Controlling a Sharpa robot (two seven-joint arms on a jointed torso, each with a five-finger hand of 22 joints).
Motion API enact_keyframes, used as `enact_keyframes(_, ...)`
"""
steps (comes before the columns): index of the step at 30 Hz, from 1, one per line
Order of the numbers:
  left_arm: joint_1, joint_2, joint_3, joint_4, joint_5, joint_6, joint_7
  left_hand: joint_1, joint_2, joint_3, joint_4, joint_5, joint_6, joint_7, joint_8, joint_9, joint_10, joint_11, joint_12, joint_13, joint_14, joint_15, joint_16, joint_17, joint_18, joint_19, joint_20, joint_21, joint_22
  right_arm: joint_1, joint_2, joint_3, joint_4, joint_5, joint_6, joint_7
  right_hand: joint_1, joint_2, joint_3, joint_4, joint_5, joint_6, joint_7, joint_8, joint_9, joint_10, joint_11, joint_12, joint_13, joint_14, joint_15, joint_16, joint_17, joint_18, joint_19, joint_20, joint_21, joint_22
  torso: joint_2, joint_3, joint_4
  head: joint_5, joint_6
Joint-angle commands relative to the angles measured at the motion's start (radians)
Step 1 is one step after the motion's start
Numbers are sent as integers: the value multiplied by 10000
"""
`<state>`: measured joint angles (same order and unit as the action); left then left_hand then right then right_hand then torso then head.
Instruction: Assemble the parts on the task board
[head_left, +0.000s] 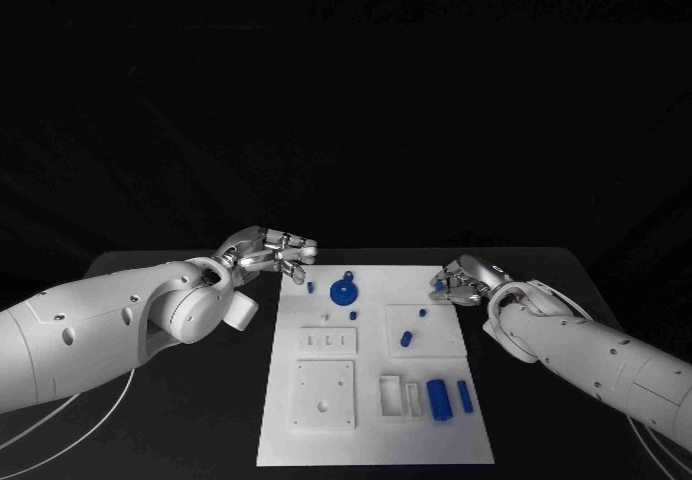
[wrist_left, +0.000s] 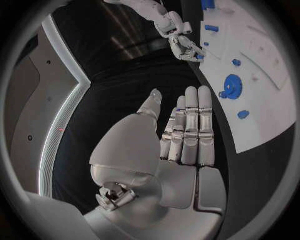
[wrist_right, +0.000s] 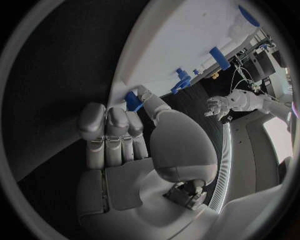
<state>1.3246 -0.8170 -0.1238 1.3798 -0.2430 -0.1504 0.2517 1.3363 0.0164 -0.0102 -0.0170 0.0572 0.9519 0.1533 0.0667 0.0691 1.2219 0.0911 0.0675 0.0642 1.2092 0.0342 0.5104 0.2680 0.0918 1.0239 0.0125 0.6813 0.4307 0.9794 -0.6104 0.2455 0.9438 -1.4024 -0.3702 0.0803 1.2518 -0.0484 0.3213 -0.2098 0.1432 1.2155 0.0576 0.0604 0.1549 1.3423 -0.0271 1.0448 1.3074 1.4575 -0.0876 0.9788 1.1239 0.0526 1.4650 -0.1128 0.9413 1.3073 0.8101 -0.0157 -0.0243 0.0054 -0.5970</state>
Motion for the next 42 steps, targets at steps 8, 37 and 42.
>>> enact_keyframes(8, 21, 255, 10, -23, -356, -187, -681, -192, 235, -112, 123, -28, 736, -291, 29, 87, 798, -278, -11, -7, 318, -205, 273, 123, 26, 260, -153, 282, 130, 289, -311, -1, 1380, -792, 213, -717, 31, 75, 61, 132, -260, -11, -61, 28, 879, 67, -68, 175, 215, 16, -81, 146, 107, -64, 371, -47, 197, 1320, -87, -18, -26, -19, 59)
enact_keyframes(37, 316, 2098, 5, -688, -136, -1002, -5020, -1223, 316, -635, 615, -62, 1209, -653, -25, 296, 2795, -1034, 1100, 1005, 1214, -1071, 4179, 3424, -121, 744, -1066, 2781, 2135, 712, 687, -70, 3386, -1910, 1305, -2124, 68, 0, 156, 378, -671, -107, -55, 21, 854, 58, -68, 140, 258, 12, -74, 108, 118, -49, 360, -39, 183, 1306, -593, -44, 2, 247, -8)
enact_keyframes(42, 355, 2311, 0, -790, -363, -1218, -5324, -1408, 166, -722, 860, -77, 1234, -662, -1, 304, 2705, -990, 897, 947, 1270, -1049, 4191, 3498, -94, 775, -1046, 2779, 2202, 713, 885, -129, 3366, -2096, 1402, -2234, 68, 0, 155, 378, -671, -107, -55, 21, 854, 58, -68, 139, 258, 12, -74, 107, 118, -49, 360, -39, 183, 1306, -599, -42, -13, 194, -20)
